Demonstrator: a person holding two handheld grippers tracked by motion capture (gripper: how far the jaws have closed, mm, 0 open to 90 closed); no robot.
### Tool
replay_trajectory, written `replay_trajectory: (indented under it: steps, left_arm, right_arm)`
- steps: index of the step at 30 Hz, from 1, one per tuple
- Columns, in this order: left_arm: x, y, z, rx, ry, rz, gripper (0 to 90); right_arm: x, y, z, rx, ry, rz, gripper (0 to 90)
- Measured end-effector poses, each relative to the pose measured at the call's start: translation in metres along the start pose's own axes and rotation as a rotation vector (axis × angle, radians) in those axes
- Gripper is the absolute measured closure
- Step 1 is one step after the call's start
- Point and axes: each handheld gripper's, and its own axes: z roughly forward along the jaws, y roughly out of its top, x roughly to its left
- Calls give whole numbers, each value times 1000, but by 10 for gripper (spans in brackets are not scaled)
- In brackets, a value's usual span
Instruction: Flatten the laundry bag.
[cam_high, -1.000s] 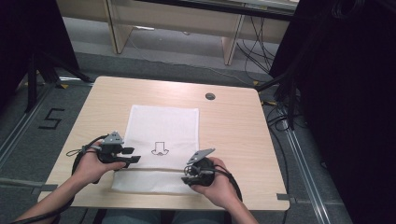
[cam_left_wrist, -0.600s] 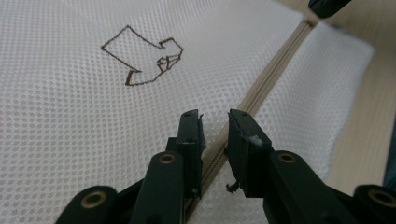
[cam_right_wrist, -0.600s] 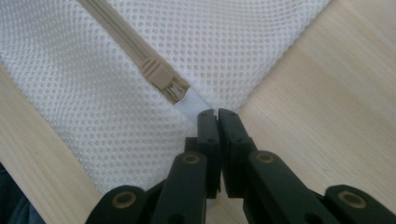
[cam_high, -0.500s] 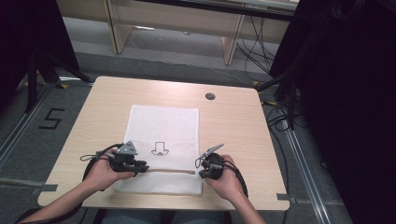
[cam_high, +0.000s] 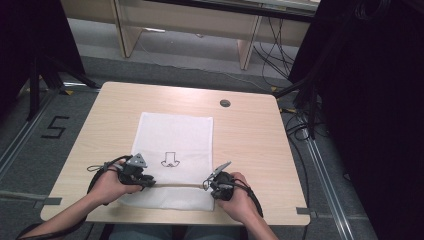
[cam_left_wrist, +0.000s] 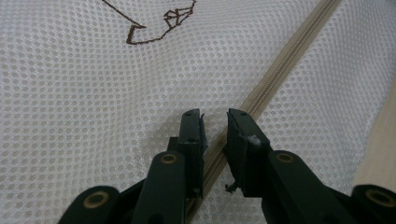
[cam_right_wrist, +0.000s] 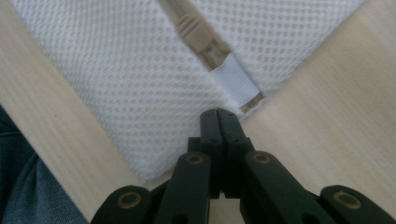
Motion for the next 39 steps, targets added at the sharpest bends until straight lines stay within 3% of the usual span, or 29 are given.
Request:
replay_trajectory:
  steps: [1, 2, 3, 4, 5, 6, 10, 12, 14, 17, 20, 30, 32, 33, 34, 39]
  left_arm:
    - [0, 0, 0, 0, 0, 0, 750]
    - [4, 1, -3, 52, -3, 61, 749]
    - [3, 1, -3, 46, -4, 52, 749]
    - [0, 1, 0, 9, -10, 5, 745]
    - [-1, 1, 0, 0, -8, -6, 743]
    - [4, 2, -3, 56, -7, 59, 743]
    - [5, 2, -5, 59, 5, 74, 739]
    - [6, 1, -5, 57, -5, 55, 738]
    - [6, 1, -5, 59, -1, 54, 738]
    - [6, 3, -5, 64, 0, 72, 738]
    - [6, 2, -3, 59, -6, 57, 735]
    - [7, 2, -4, 57, -5, 60, 719]
    - [6, 2, -3, 55, -11, 52, 718]
    - [3, 2, -2, 30, -6, 30, 718]
    - [4, 2, -3, 59, -9, 66, 719]
    - [-4, 2, 1, 60, -24, 72, 705]
  right_arm:
    - [2, -1, 0, 5, 2, -2, 900]
    - [4, -1, 0, 8, 4, -15, 900]
    - [4, -1, 0, 8, 4, -15, 900]
    - [6, -1, 0, 12, -2, -23, 900]
    - [8, -1, -1, 11, 1, -30, 900]
    - [12, 0, -1, 11, -1, -44, 900]
    - [17, 0, -2, 6, 21, -35, 900]
    - [16, 1, -2, -7, 19, -35, 900]
    - [13, 4, -5, -62, 10, 0, 877]
    - [8, 6, -4, -86, -7, 7, 859]
    - [-1, 10, 5, -113, 1, 31, 878]
    - [6, 11, 8, -53, 16, -7, 900]
    - [7, 10, 7, -43, 15, -11, 900]
    - [7, 10, 7, -34, 20, -21, 900]
    - [10, 9, 6, -21, 28, -4, 900]
    - [10, 4, 3, -1, 32, -6, 900]
